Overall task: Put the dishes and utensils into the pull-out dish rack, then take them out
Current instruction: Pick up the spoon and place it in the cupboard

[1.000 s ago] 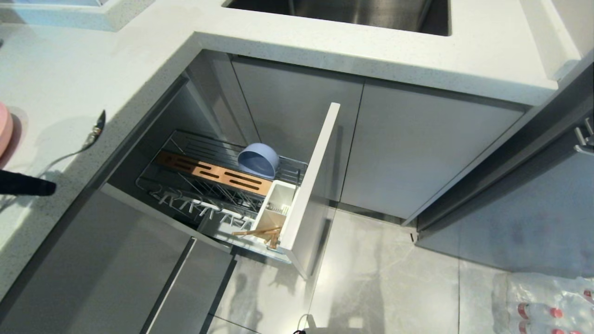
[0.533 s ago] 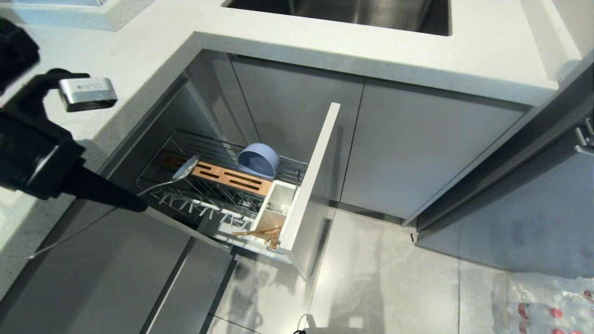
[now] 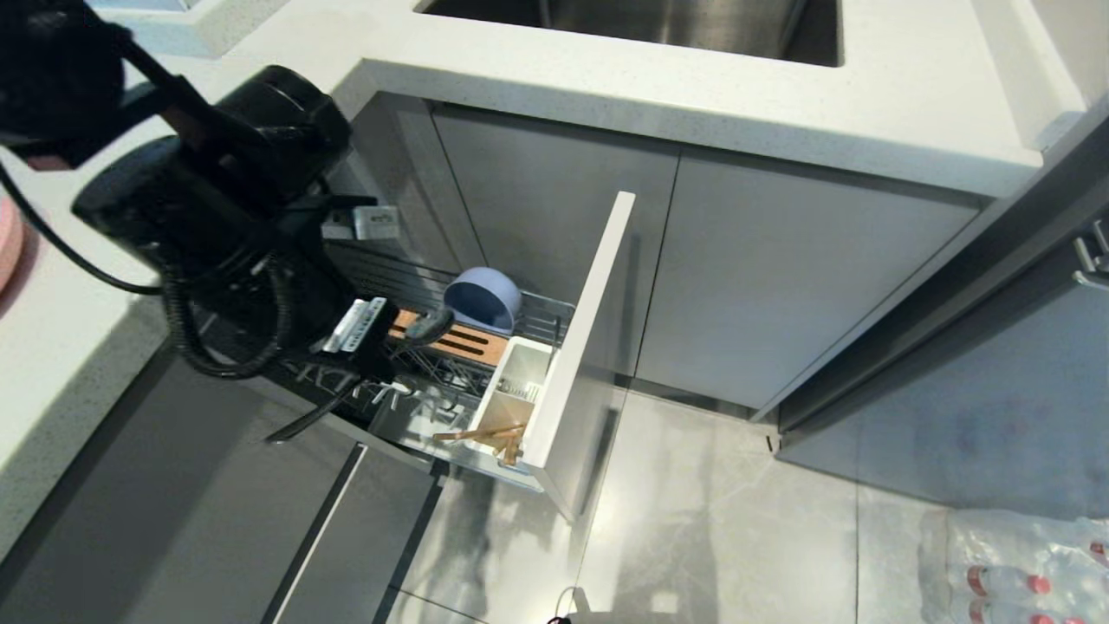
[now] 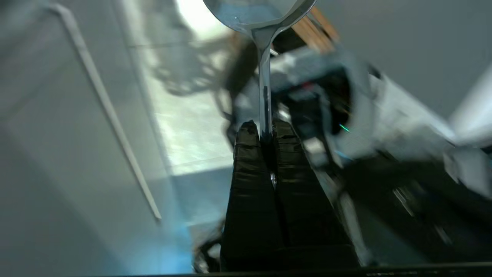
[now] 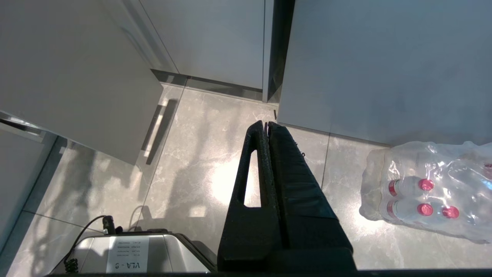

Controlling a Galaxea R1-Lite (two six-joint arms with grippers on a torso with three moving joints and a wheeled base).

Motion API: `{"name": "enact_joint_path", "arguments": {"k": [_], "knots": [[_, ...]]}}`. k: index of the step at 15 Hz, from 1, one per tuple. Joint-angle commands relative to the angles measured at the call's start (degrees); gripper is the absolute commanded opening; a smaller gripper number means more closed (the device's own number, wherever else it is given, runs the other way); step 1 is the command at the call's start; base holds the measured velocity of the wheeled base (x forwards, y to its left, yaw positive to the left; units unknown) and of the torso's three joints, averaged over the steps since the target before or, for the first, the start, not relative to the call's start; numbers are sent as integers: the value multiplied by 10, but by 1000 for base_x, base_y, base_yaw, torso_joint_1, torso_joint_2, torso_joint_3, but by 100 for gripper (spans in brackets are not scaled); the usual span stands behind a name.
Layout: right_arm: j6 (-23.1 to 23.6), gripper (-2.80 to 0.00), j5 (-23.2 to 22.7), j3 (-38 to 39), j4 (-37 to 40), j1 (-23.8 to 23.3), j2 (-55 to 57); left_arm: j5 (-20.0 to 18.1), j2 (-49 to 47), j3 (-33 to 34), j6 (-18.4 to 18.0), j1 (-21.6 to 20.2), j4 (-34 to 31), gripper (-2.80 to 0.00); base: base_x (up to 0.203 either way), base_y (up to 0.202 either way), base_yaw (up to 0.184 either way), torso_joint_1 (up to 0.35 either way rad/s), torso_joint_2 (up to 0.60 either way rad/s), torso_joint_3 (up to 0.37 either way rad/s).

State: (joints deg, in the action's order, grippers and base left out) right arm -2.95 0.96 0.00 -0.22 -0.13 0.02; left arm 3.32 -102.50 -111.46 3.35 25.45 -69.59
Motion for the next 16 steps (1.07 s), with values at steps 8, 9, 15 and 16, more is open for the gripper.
{"name": "enact_joint_path", "arguments": {"k": [8, 9, 15, 16], "knots": [[0, -280, 0, 0, 0, 0, 1, 62, -118, -3, 2, 54, 62, -280, 0, 0, 0, 0, 0, 0], [0, -280, 0, 0, 0, 0, 0, 62, -120, -3, 2, 54, 61, -280, 0, 0, 0, 0, 0, 0], [0, -280, 0, 0, 0, 0, 1, 70, -162, -3, 2, 56, 86, -280, 0, 0, 0, 0, 0, 0], [0, -280, 0, 0, 0, 0, 0, 73, -168, -4, 3, 56, 89, -280, 0, 0, 0, 0, 0, 0]]}}
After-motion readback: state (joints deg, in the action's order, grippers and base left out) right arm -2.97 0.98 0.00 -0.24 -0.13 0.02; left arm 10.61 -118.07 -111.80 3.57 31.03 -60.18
